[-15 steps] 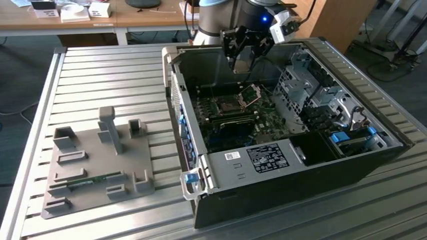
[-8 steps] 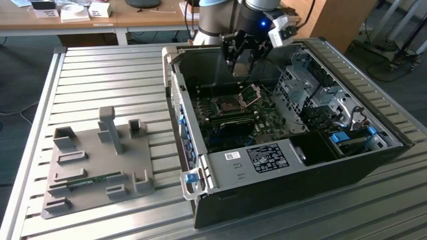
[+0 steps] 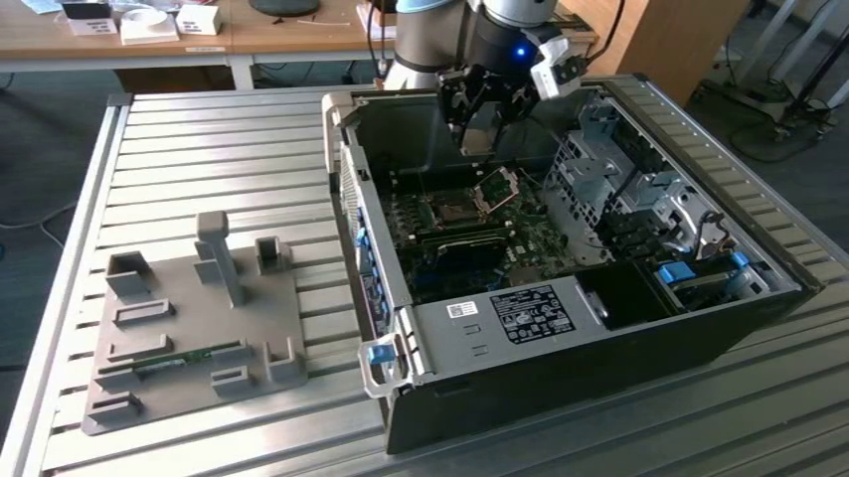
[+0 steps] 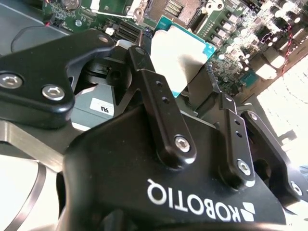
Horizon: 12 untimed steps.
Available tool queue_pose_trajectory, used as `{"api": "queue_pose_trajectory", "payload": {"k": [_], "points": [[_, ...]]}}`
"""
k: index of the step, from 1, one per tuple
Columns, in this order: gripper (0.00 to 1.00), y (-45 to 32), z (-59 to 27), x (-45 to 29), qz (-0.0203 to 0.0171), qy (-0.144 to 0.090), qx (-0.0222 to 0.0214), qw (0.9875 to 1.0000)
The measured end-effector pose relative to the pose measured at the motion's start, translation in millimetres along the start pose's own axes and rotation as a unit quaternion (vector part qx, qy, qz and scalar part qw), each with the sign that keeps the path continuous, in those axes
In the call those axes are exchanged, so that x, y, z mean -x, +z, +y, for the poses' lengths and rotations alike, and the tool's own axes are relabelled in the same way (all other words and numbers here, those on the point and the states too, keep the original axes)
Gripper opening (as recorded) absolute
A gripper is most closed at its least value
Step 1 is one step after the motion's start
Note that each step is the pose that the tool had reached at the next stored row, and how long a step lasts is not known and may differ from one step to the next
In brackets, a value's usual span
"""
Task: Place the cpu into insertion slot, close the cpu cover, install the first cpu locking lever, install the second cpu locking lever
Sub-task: 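Place the cpu into insertion slot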
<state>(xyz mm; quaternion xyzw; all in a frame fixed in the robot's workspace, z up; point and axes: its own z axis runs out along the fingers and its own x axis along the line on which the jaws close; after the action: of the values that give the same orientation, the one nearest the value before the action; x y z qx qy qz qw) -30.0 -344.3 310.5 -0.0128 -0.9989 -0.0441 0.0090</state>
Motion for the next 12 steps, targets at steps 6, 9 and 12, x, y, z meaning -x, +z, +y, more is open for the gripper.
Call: {"api": "queue_pose_trajectory", "payload": {"k": [6, 9, 12], "points": [[0.54, 7.4, -0.7, -3.3, -0.0001, 0.0, -0.0001, 1.0], [0.54, 9.8, -1.0, -4.2, -0.0001, 0.0, -0.0002, 1.0], [0.54, 9.9, -1.0, -4.3, -0.0001, 0.0, -0.0002, 1.0]]}}
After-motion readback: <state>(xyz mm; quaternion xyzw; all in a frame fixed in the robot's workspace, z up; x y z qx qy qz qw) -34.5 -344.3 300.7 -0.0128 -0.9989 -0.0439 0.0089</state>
